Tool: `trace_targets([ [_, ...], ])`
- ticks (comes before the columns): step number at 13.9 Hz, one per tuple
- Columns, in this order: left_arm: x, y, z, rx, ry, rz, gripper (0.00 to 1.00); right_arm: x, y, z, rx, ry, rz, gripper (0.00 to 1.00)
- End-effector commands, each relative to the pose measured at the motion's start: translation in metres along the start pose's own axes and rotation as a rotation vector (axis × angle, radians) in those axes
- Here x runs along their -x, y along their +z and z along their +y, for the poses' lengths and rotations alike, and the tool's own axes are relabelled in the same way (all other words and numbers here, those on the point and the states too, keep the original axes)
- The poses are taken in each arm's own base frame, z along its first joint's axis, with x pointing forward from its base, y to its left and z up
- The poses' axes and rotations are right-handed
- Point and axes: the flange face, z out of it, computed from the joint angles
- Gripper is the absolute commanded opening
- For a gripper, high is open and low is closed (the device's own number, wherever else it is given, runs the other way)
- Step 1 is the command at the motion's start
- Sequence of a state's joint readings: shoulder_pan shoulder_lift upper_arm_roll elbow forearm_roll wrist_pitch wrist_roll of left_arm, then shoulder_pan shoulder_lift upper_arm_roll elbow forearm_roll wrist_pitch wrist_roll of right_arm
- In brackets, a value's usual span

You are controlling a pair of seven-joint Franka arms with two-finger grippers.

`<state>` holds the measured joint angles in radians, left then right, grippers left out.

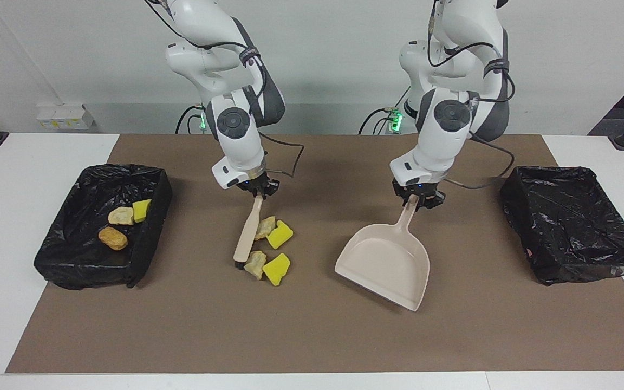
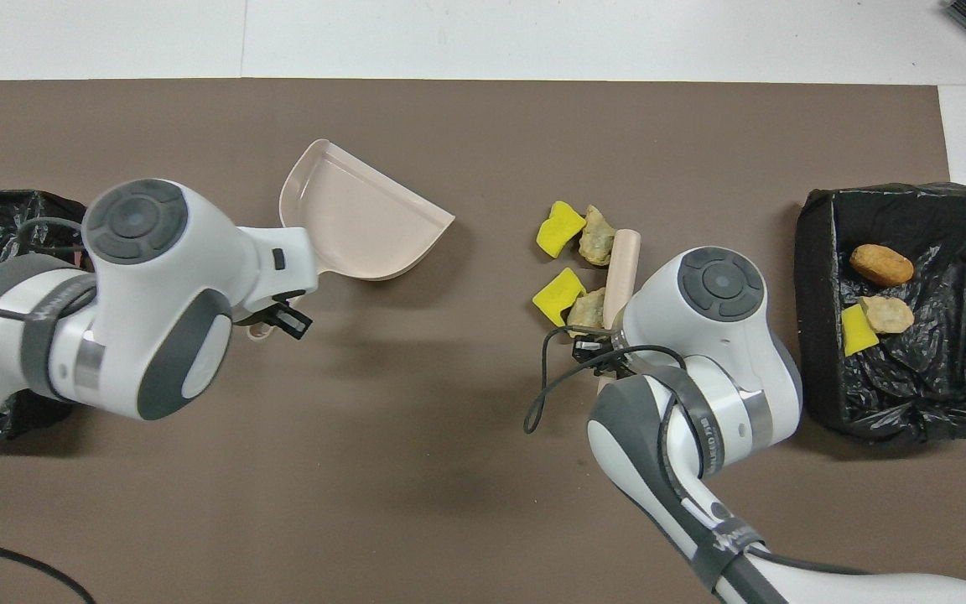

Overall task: Sweep and dump trash in bin
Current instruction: 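Sweep the remaining sponge and bread toward the dustpan with the right gripper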

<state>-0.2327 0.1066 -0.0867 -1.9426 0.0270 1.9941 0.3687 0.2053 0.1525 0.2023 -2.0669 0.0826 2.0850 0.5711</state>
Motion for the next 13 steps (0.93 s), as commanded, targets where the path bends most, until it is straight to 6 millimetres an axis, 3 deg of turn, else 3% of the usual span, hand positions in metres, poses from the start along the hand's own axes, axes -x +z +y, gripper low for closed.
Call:
trace_targets([
  [1, 0.034, -0.013, -0.015, -0.005, 0.190, -0.024, 0.00, 0.008, -0.003, -0.031, -0.047, -0.015, -0.016, 0.00],
  [4, 0.052, -0.005, -0.011, 0.018, 0.458, -0.058, 0.00, 0.005, -0.011, -0.036, -0.054, -0.017, -0.019, 0.00],
  [6, 0.059, 0.006, -0.012, 0.027, 0.506, -0.066, 0.00, 0.004, -0.011, -0.034, -0.048, -0.032, -0.020, 0.00],
  [8, 0.049, 0.028, 0.011, 0.005, 0.553, -0.043, 0.00, 0.003, -0.010, -0.032, -0.042, -0.052, -0.022, 0.00],
  [11, 0.044, 0.033, 0.016, -0.006, 0.566, -0.029, 0.00, 0.007, -0.007, -0.030, -0.037, -0.105, -0.023, 0.00],
  [12, 0.034, 0.036, 0.030, -0.017, 0.601, -0.017, 0.00, 0.008, -0.007, -0.032, -0.036, -0.144, -0.022, 0.00],
  [13, 0.029, 0.037, 0.033, -0.035, 0.618, -0.007, 0.00, 0.010, -0.005, -0.037, -0.033, -0.167, -0.018, 0.00],
])
